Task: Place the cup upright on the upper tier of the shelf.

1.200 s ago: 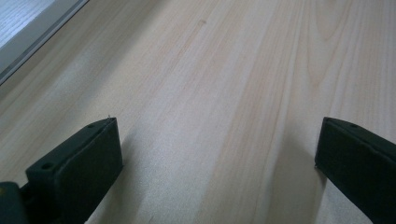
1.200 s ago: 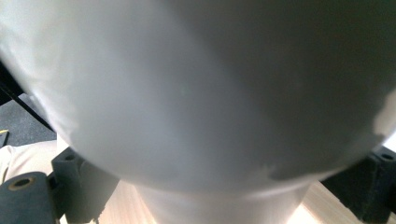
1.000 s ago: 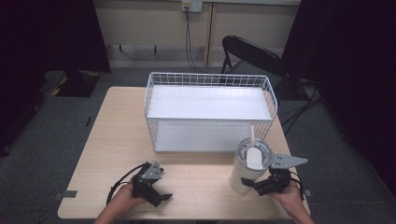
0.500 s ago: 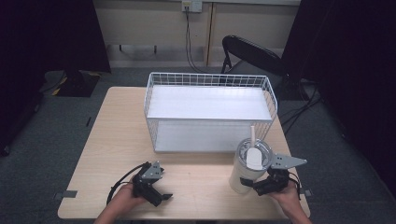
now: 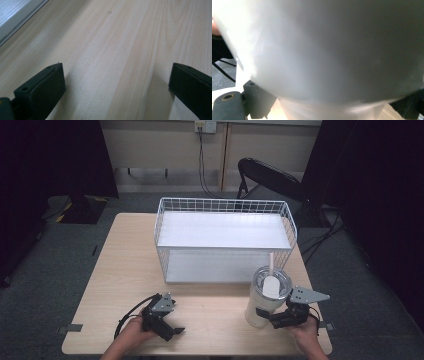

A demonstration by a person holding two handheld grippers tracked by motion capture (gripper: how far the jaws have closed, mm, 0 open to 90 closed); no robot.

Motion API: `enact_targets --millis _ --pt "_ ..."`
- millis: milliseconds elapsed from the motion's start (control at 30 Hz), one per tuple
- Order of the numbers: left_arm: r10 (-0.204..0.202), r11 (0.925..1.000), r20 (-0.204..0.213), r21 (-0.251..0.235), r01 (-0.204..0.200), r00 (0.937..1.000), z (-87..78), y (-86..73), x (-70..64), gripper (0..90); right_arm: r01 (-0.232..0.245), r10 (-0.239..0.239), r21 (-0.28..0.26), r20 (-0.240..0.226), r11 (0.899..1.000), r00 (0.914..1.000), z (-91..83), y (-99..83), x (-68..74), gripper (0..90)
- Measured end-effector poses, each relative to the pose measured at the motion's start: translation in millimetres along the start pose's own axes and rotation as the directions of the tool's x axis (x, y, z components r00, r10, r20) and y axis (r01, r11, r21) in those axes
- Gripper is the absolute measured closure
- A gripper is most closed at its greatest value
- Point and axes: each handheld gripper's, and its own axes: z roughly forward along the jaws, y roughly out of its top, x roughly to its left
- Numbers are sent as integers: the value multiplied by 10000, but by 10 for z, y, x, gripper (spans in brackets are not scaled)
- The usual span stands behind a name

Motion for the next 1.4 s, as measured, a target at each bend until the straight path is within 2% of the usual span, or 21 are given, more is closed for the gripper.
enact_targets --millis 100,267,467,667,800,1000,1167,1400 --pt "-4 10000 2 -1 4 10000 0 0 0 0 11 -10 -68 21 10000 10000 -16 -10 2 100" --pt "-1 10000 0 -1 1 10000 0 0 0 0 -419 414 -341 -147 9985 9990 -42 -9 -16 102" --pt "2 10000 3 2 -2 10000 0 0 0 0 -385 375 -617 -168 9974 9992 -81 71 -10 103" --pt "4 10000 2 2 -4 10000 0 0 0 0 -288 282 -813 -86 9963 9996 -117 262 -6 103" --pt "6 10000 -1 5 -6 10000 0 0 0 0 -163 160 -716 -47 9973 9999 -121 397 -8 103" --pt "6 10000 3 5 -6 10000 0 0 0 0 -326 315 -757 -156 9966 9994 -117 563 -15 103" --pt "8 10000 1 8 -8 10000 -1 0 1 0 -241 231 -609 -165 9979 9996 -84 742 -17 103" --pt "9 10000 -1 8 -9 10000 -1 0 0 0 -215 198 -695 -250 9974 9995 -54 935 -18 103"
